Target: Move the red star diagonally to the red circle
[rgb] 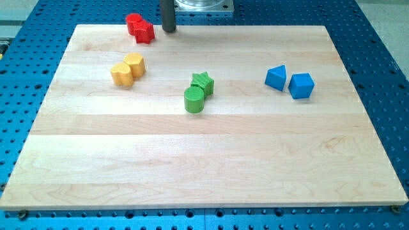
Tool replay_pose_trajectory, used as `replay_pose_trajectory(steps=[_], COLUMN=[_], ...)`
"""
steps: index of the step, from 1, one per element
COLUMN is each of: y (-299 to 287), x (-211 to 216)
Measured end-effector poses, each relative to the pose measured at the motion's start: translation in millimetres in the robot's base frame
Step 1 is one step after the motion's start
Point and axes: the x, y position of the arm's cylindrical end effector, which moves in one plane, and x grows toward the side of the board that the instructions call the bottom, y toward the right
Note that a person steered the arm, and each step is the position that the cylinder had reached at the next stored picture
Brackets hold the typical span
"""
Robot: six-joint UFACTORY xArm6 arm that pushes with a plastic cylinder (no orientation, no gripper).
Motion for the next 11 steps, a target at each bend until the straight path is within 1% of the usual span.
replay_pose_trajectory(steps=[1,2,4,5,6,7,8,9,10,11], y=[-6.2,-41.8,-66.3,-21.7,-2.3,-79.9,-140.6,-121.0,-117.0,-144.6], x=[0.1,27.9,114.8,75.1,41.8,48.7,124.1,114.3,100.6,154.9])
